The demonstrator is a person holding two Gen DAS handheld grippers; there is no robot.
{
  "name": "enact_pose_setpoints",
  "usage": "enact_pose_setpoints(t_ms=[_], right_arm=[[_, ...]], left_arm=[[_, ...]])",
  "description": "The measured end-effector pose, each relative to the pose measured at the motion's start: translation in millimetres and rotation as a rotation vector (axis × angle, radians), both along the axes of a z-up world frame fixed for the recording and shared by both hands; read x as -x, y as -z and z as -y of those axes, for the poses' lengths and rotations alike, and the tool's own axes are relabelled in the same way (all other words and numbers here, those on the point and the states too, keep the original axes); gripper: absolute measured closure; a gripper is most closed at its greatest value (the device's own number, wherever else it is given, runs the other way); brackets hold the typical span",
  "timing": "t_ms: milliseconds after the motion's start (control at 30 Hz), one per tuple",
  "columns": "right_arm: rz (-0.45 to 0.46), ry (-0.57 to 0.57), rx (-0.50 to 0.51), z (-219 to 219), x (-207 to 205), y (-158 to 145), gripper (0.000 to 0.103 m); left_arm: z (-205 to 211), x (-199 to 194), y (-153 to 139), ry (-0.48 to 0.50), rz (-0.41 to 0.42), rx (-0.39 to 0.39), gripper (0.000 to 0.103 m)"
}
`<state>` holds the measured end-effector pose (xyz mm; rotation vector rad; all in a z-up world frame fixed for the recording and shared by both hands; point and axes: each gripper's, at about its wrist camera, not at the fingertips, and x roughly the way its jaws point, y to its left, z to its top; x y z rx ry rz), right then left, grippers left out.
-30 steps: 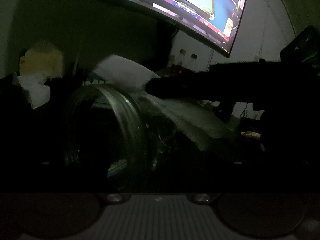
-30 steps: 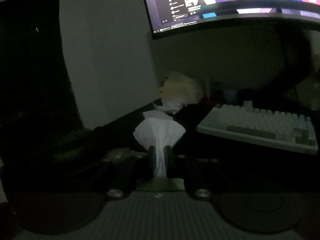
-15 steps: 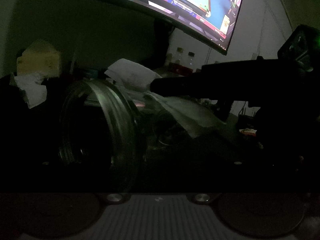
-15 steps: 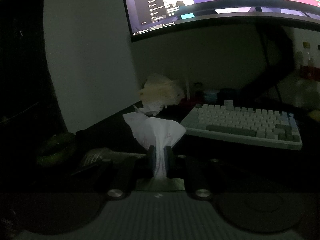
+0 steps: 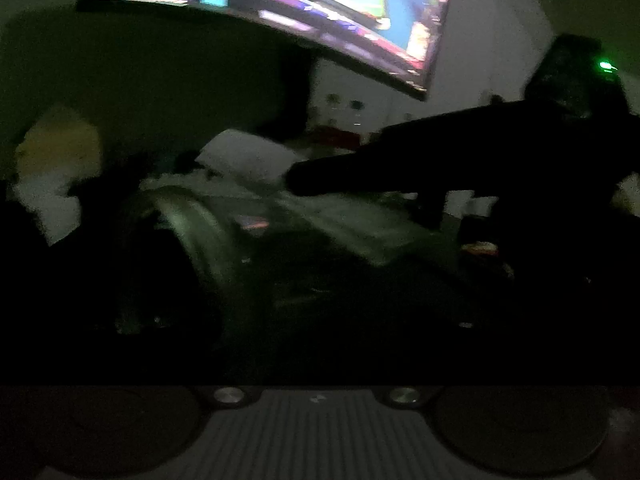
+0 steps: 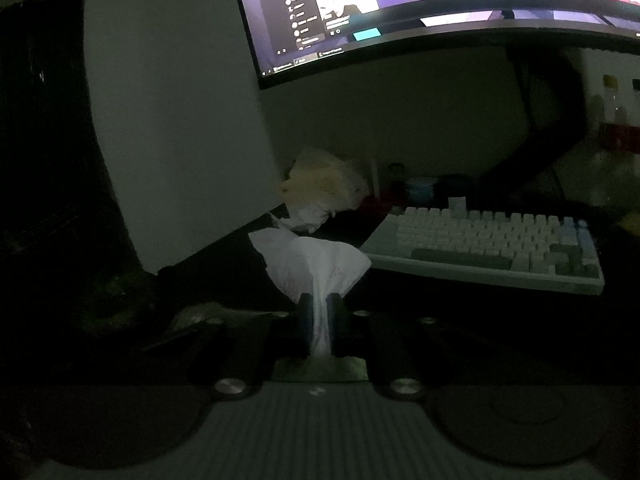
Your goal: Clean container
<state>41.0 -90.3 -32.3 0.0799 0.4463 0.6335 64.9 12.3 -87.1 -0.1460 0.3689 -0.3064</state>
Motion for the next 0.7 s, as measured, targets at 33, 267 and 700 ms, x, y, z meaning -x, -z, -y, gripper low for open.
enact_pose_setpoints(t_ms=[33, 267, 700], right_arm=[[-0.004, 0.003, -0.002, 1, 0, 1, 0.093], [-0.008, 0.010, -0.015, 5, 0, 0, 0.093], [0.021, 0.053, -0.068, 23, 7, -10, 0.093]], left_arm=[[1, 1, 0, 0.000, 0.007, -0.006, 0.040], [-2, -2, 4, -0.003, 0.019, 0.031, 0.089], [-28, -26, -14, 0.120, 0.055, 0.440, 0.096]])
